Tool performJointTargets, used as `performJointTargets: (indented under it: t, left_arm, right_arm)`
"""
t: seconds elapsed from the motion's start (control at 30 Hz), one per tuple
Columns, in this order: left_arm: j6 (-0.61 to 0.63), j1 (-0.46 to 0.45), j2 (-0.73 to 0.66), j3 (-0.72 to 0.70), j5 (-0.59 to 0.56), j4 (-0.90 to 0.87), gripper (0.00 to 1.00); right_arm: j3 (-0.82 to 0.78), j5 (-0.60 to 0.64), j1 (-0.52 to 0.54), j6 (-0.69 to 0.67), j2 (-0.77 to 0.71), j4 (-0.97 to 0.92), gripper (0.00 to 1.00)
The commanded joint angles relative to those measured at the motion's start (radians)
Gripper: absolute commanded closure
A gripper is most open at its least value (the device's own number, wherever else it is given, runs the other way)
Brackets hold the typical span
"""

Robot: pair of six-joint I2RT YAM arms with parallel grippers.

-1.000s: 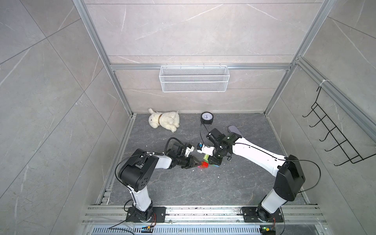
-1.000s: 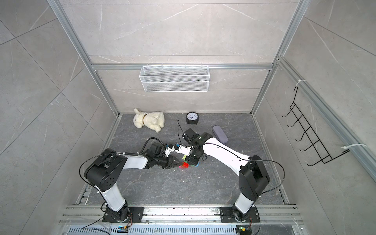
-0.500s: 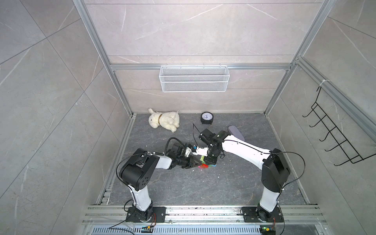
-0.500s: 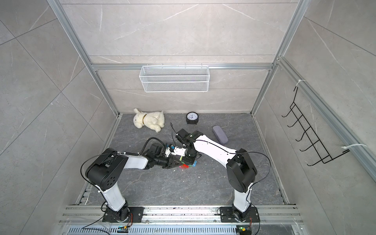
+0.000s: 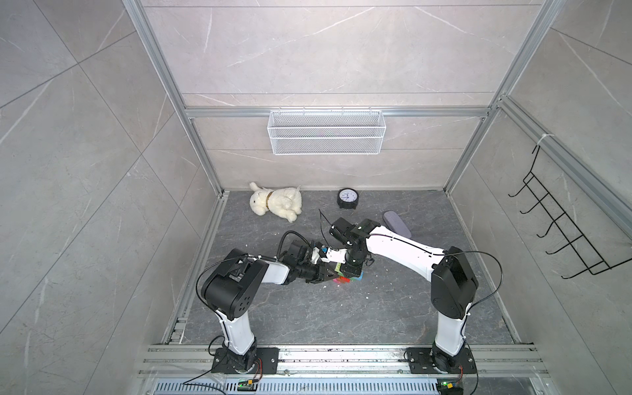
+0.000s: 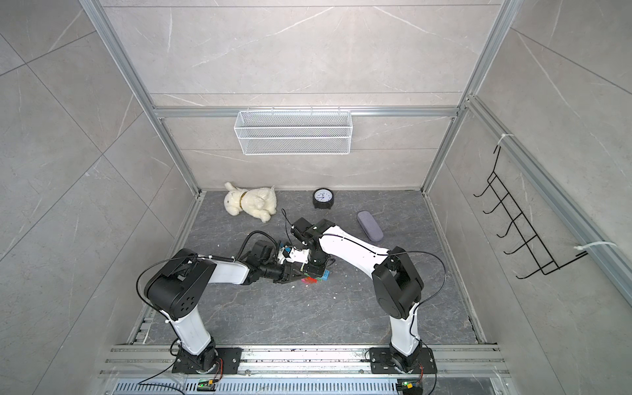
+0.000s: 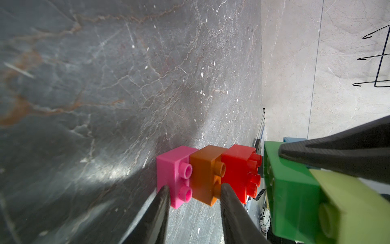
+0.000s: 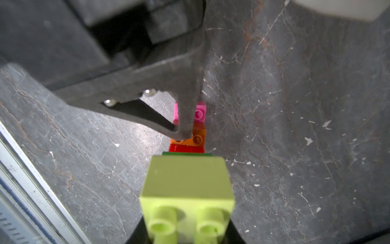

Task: Assemble the letter y with lego
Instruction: Assemble the lego brick with the lego brick.

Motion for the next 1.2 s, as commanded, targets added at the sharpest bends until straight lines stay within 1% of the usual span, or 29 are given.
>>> performJointTargets:
  t: [0.0, 0.57, 0.83, 1.17]
  left_arm:
    - [0.021, -0.013, 0.079, -0.059, -0.168, -0.189, 0.59]
    - [0.020, -0.013, 0.079, -0.056, -0.170, -0.193, 0.59]
    - [0.020, -0.013, 0.077, -0.054, -0.171, -0.197, 0.59]
    - [0.022, -0.014, 0.075, -0.055, -0.173, -0.200, 0.59]
  right_arm:
    - [0.024, 0.019, 0.008, -0.006, 0.029, -0.044, 0.68]
    - [0.040, 0.074, 0.023, -0.005, 0.104, -0.071, 0.68]
    - [0.058, 0.134, 0.034, 0.060, 0.148, -0.098, 0.68]
    - [0.072, 0.089, 0.040, 0.134, 0.167, -0.074, 0.69]
